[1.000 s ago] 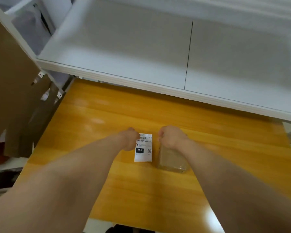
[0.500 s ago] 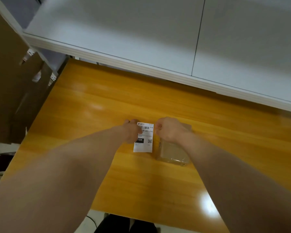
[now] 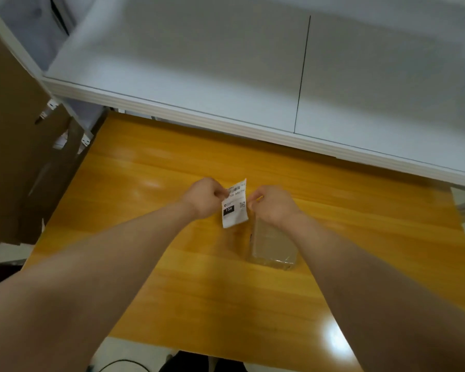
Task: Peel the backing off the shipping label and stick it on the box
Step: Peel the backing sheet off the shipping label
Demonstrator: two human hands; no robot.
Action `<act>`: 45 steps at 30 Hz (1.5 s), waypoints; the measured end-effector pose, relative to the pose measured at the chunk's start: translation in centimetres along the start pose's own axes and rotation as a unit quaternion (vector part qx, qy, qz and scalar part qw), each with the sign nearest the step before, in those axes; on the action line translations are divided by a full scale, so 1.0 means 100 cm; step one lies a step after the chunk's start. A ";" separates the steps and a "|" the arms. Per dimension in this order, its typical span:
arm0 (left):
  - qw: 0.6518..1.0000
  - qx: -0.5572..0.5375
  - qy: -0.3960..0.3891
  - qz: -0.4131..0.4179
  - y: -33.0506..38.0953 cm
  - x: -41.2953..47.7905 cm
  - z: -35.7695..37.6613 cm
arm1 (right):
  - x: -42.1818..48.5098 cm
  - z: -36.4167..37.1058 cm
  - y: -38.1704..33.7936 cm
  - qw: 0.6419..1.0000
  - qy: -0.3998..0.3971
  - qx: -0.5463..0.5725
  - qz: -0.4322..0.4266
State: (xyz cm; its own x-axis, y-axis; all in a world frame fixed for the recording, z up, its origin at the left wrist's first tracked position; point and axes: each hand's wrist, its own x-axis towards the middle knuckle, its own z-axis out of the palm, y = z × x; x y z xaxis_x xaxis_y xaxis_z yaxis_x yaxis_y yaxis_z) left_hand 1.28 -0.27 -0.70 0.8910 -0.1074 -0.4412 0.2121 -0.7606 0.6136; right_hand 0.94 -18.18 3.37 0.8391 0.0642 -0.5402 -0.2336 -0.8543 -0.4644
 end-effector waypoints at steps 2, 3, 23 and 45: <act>0.997 -0.060 0.037 -0.009 0.013 -0.011 -0.012 | -0.005 -0.010 -0.007 0.999 0.022 0.029 -0.007; 0.994 -0.094 0.055 -0.009 0.018 -0.015 -0.017 | -0.008 -0.015 -0.012 0.998 0.029 0.044 -0.016; 0.913 -0.259 0.267 0.171 0.120 -0.149 -0.082 | -0.143 -0.080 -0.087 0.896 0.101 0.415 -0.119; 0.870 -0.266 0.282 0.305 0.143 -0.224 -0.072 | -0.228 -0.100 -0.064 0.876 0.087 0.418 -0.225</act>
State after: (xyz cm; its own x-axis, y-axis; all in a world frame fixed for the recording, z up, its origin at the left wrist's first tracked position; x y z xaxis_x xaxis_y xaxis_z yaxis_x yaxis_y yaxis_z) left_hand -12.72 -4.16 22.65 0.9268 0.0580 0.3711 -0.3461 -0.2521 0.9037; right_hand -11.79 -19.36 25.65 0.9838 0.1549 -0.0898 -0.0779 -0.0817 -0.9936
